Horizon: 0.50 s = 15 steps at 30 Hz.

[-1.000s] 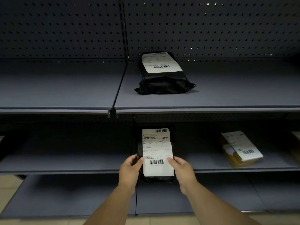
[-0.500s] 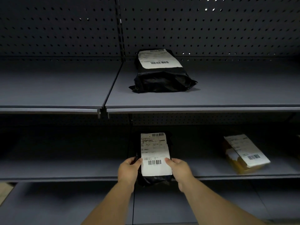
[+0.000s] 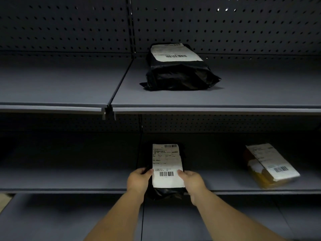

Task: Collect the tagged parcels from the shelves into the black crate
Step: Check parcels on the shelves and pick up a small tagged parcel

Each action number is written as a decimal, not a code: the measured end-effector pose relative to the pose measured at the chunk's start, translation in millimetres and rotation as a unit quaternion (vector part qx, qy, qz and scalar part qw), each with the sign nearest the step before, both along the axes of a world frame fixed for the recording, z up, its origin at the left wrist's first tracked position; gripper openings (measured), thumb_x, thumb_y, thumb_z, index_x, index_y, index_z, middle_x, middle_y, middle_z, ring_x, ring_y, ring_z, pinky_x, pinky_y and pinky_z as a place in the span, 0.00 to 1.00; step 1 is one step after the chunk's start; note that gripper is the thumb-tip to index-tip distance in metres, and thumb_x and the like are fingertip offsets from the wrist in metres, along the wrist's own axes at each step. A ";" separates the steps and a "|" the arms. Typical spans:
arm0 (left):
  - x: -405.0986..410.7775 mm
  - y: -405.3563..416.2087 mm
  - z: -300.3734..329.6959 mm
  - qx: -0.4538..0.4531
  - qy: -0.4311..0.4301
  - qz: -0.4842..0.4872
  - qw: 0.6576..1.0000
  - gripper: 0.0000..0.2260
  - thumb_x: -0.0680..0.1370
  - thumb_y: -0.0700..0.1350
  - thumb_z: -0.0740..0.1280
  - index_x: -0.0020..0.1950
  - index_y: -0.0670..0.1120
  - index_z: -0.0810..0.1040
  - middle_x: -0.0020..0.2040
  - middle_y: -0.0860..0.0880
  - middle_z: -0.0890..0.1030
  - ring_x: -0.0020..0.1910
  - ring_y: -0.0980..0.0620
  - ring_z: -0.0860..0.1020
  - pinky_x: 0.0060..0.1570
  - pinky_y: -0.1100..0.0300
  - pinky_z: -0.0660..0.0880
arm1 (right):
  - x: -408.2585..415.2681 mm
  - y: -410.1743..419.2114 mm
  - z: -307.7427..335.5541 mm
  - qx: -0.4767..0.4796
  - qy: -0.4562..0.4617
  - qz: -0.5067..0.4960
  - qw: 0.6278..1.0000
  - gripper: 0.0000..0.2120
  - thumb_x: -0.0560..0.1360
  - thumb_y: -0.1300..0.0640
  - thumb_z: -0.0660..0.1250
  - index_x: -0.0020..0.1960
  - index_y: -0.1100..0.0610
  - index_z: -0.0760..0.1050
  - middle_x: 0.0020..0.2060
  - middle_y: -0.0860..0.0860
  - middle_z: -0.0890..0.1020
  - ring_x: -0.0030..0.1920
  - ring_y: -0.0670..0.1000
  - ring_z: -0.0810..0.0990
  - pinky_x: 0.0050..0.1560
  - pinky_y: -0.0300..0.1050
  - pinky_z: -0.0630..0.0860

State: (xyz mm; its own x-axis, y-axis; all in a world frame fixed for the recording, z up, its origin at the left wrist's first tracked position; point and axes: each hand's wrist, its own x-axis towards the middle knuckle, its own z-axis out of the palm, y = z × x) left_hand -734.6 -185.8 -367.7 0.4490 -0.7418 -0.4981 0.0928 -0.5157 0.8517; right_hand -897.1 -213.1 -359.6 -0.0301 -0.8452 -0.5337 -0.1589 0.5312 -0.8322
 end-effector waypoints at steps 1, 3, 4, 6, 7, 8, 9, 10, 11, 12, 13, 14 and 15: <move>0.6 -1.1 -0.6 0.001 0.001 -0.001 1.000 0.14 0.75 0.45 0.69 0.60 0.44 0.78 0.53 0.44 0.82 0.53 0.44 0.79 0.57 0.46 0.77 | 0.2 -0.5 -0.6 0.000 0.002 0.001 1.000 0.18 0.78 0.54 0.64 0.64 0.64 0.73 0.52 0.57 0.81 0.47 0.53 0.77 0.48 0.45 0.73; 1.3 -2.8 -1.5 0.002 0.004 -0.001 1.000 0.14 0.76 0.45 0.69 0.60 0.44 0.78 0.52 0.45 0.82 0.52 0.44 0.79 0.57 0.46 0.77 | 1.1 -1.4 -1.6 -0.001 0.006 0.002 1.000 0.19 0.78 0.54 0.64 0.65 0.63 0.73 0.54 0.58 0.81 0.49 0.53 0.76 0.49 0.45 0.73; 1.6 -3.3 -1.5 0.004 0.002 -0.002 1.000 0.14 0.76 0.45 0.69 0.61 0.44 0.78 0.53 0.44 0.82 0.53 0.43 0.79 0.57 0.46 0.77 | 1.8 -1.8 -1.9 -0.001 0.006 0.003 1.000 0.19 0.79 0.54 0.63 0.65 0.63 0.72 0.55 0.58 0.80 0.50 0.54 0.76 0.51 0.45 0.73; 2.3 -4.5 -1.6 0.010 -0.004 -0.004 1.000 0.15 0.76 0.46 0.69 0.61 0.44 0.77 0.54 0.43 0.81 0.54 0.43 0.79 0.57 0.46 0.76 | 3.0 -2.7 -2.6 0.001 0.005 0.005 1.000 0.19 0.79 0.54 0.63 0.66 0.63 0.72 0.56 0.58 0.80 0.51 0.54 0.76 0.53 0.45 0.73; 2.6 -5.0 -1.8 0.011 -0.005 -0.003 1.000 0.15 0.76 0.46 0.68 0.62 0.44 0.77 0.54 0.43 0.81 0.54 0.43 0.79 0.57 0.46 0.77 | 3.5 -3.0 -2.7 0.004 0.006 0.007 1.000 0.18 0.79 0.55 0.62 0.66 0.62 0.72 0.55 0.57 0.80 0.51 0.54 0.76 0.53 0.45 0.73; 2.7 -5.4 -2.1 0.011 -0.005 -0.001 1.000 0.15 0.76 0.46 0.68 0.62 0.44 0.77 0.55 0.43 0.81 0.54 0.43 0.79 0.57 0.46 0.77 | 3.9 -3.2 -2.4 0.007 0.007 0.008 1.000 0.18 0.79 0.55 0.62 0.65 0.62 0.72 0.53 0.56 0.80 0.51 0.53 0.76 0.52 0.45 0.73; 3.0 -5.5 -2.1 0.011 -0.007 0.000 1.000 0.15 0.76 0.45 0.68 0.62 0.44 0.77 0.55 0.43 0.81 0.54 0.43 0.79 0.57 0.46 0.77 | 4.3 -3.4 -2.0 0.009 0.006 0.007 1.000 0.17 0.79 0.55 0.62 0.65 0.62 0.73 0.51 0.55 0.80 0.50 0.53 0.76 0.52 0.46 0.73; 3.0 -5.6 -2.5 0.011 -0.010 0.002 1.000 0.15 0.76 0.45 0.68 0.62 0.44 0.77 0.55 0.43 0.81 0.54 0.43 0.79 0.57 0.46 0.77 | 4.6 -3.6 -1.5 0.013 0.004 0.006 1.000 0.17 0.79 0.54 0.62 0.65 0.62 0.73 0.49 0.54 0.79 0.49 0.53 0.75 0.52 0.46 0.72; 3.0 -5.5 -2.4 0.013 -0.016 0.002 1.000 0.15 0.76 0.45 0.68 0.62 0.44 0.77 0.55 0.43 0.81 0.54 0.43 0.79 0.57 0.46 0.77 | 4.9 -3.6 -1.0 0.017 0.002 0.006 1.000 0.17 0.80 0.54 0.61 0.65 0.61 0.73 0.48 0.53 0.79 0.49 0.53 0.75 0.52 0.46 0.72; 2.8 -5.1 -1.7 0.014 -0.022 0.003 1.000 0.15 0.76 0.45 0.68 0.62 0.43 0.77 0.55 0.43 0.81 0.54 0.43 0.79 0.57 0.47 0.76 | 5.1 -3.1 0.0 0.021 0.001 0.006 1.000 0.17 0.80 0.54 0.61 0.65 0.61 0.72 0.47 0.53 0.78 0.48 0.52 0.75 0.51 0.45 0.71; 2.7 -4.4 -0.1 0.014 -0.028 0.003 0.999 0.16 0.77 0.45 0.67 0.63 0.43 0.76 0.55 0.43 0.81 0.54 0.44 0.78 0.56 0.49 0.76 | 5.0 -2.4 1.2 0.021 0.005 0.006 1.000 0.18 0.80 0.54 0.61 0.66 0.61 0.72 0.48 0.53 0.78 0.49 0.52 0.75 0.51 0.44 0.71; 2.4 -3.7 2.0 0.016 -0.041 0.002 0.999 0.16 0.77 0.46 0.67 0.63 0.43 0.76 0.56 0.43 0.80 0.53 0.44 0.78 0.55 0.51 0.76 | 4.6 -1.8 2.8 0.017 0.016 0.007 1.000 0.18 0.80 0.54 0.61 0.67 0.61 0.71 0.50 0.54 0.79 0.50 0.53 0.75 0.51 0.44 0.71; 2.3 -2.9 5.3 0.020 -0.066 -0.005 0.998 0.16 0.77 0.46 0.66 0.64 0.42 0.75 0.57 0.43 0.80 0.53 0.45 0.78 0.54 0.54 0.75 | 3.7 -1.5 4.9 0.009 0.036 0.009 0.999 0.19 0.80 0.54 0.61 0.67 0.62 0.71 0.53 0.55 0.79 0.51 0.54 0.76 0.52 0.44 0.72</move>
